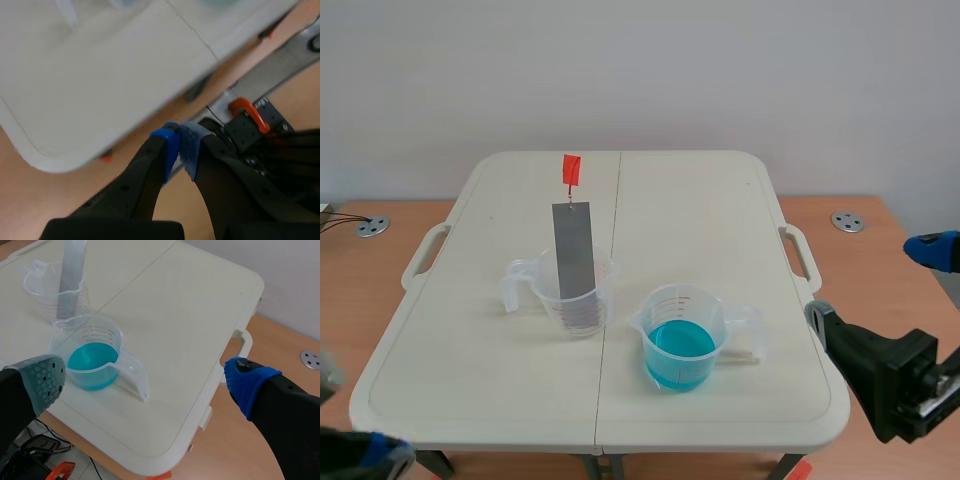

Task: Hold the metal plate by the orange handle, dip it into the blue solution, take it out and point at it, then put the plate back in the beaker on the left.
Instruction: 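Lift the metal plate out of the left beaker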

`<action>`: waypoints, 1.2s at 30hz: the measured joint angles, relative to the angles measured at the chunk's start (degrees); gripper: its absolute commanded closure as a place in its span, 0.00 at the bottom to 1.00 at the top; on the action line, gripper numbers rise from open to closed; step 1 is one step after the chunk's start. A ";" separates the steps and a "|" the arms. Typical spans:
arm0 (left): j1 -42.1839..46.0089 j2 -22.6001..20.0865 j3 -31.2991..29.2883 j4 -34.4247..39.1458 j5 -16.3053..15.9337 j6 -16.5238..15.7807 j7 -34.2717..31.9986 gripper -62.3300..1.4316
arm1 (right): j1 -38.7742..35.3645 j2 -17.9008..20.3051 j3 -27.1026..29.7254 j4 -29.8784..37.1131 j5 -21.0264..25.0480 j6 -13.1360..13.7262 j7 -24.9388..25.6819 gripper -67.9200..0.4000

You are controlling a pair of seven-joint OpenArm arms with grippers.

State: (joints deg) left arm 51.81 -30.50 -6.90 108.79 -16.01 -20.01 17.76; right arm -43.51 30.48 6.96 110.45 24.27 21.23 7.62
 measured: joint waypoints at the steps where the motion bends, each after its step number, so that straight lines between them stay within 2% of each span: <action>1: 1.27 0.00 0.00 -0.33 0.55 0.00 0.35 0.92 | 0.00 0.00 0.00 0.00 -0.02 0.44 0.35 0.02; 5: 6.05 0.00 0.00 -1.86 4.44 0.02 1.42 0.92 | 0.02 0.00 0.00 0.00 -0.02 1.01 1.46 0.02; 11: 11.41 0.00 0.00 -5.55 8.48 0.04 2.40 0.92 | 1.53 0.00 -0.24 0.00 -0.02 1.75 2.25 0.02; 20: 16.59 -0.02 -0.04 -8.55 10.12 0.46 3.45 0.92 | 6.91 -0.02 -5.07 -2.43 -0.02 2.80 2.21 0.02; 27: 19.06 -0.02 -0.07 -8.81 12.92 0.92 3.48 0.92 | 12.85 -0.02 -9.49 -4.44 -0.02 2.99 2.01 0.02; 36: 19.10 -0.13 -0.07 -8.81 12.96 1.33 6.16 0.92 | 22.67 -0.02 -16.09 -7.69 0.35 3.21 0.92 0.02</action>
State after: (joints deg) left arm 70.91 -30.63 -6.96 99.98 -3.05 -18.68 23.92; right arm -20.84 30.46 -9.13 102.76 24.62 24.45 8.54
